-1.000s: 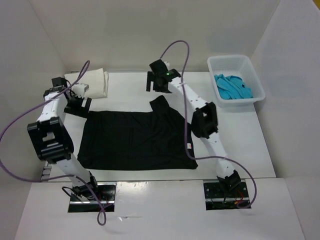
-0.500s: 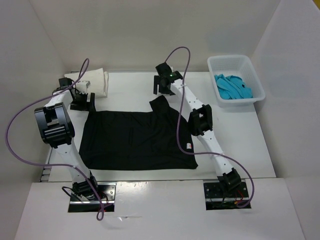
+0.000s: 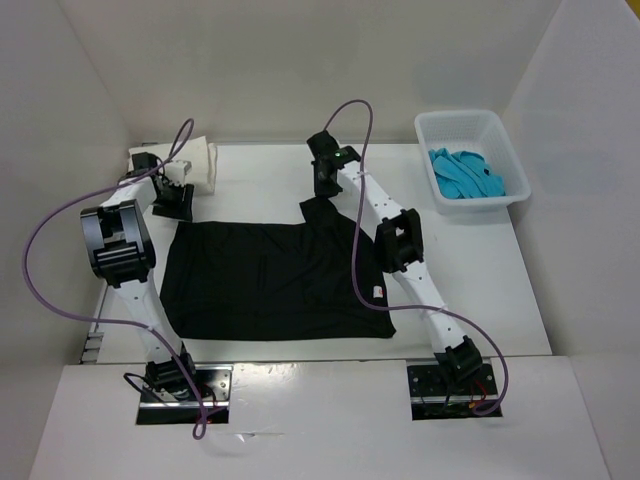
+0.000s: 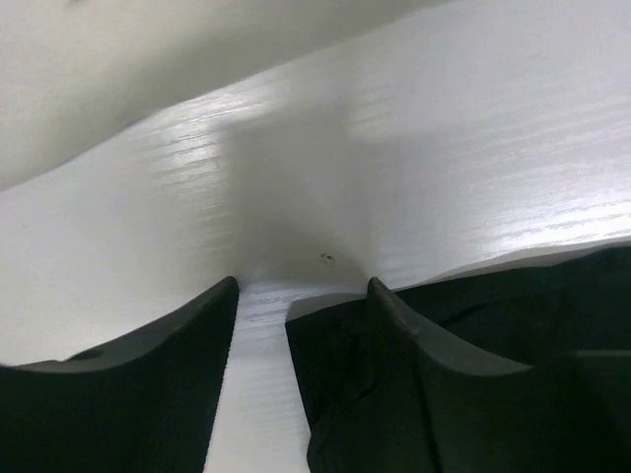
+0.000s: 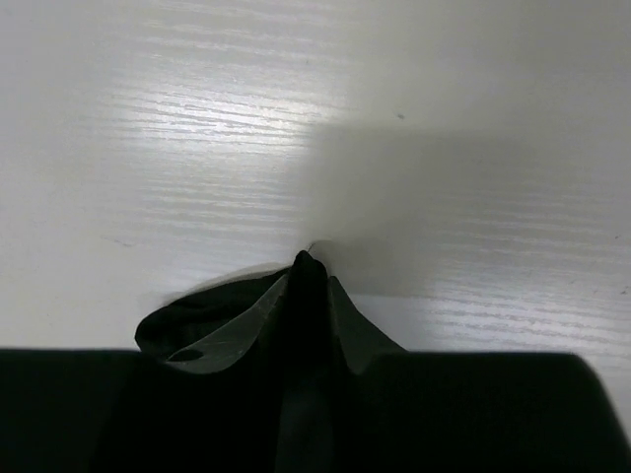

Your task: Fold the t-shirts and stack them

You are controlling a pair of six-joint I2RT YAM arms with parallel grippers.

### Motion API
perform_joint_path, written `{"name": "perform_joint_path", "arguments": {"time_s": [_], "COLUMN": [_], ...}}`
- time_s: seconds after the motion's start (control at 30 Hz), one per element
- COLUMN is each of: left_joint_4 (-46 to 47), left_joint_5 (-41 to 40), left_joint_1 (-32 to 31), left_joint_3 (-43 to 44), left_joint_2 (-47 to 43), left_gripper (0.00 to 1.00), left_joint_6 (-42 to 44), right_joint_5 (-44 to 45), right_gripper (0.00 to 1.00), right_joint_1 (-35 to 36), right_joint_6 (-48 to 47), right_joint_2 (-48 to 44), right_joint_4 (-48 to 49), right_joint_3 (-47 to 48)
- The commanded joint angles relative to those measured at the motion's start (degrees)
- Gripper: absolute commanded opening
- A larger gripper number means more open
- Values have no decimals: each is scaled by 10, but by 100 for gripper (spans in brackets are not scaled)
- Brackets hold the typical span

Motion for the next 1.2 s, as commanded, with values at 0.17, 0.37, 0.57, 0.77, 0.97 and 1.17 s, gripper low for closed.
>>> {"name": "perform_joint_path", "arguments": {"time_s": [0.17,0.37,0.57,0.77,0.97,1.17], "left_joint_4": [-82,-77,-92,-105,-116,-105], "left_joint_5": [43,38,43,48,-8,-21], "left_joint_1": [-3,-3,-3,-3,-3,4], "left_joint_3": [-21,-40,-76,-192,-313,-368], "left_joint_2": [-12,-99,-203,-321,-397,-412], "left_gripper": [26,0,0,0,0,0], "left_joint_6": [31,44,97,158,219,234], "right_joint_5": [-1,21,32,-15,-8,-54], "right_gripper": [0,0,0,0,0,0], "right_joint_1": [-8,18,43,67,93,124], "right_joint_6": [4,4,35,104,167,206], "right_joint_2": [-66,-176,-402,-568,-686,-744], "right_joint_4": [-33,-45,90,187,205,244], "right_joint_3": [-45,-126,-509,-737,-886,-977]}}
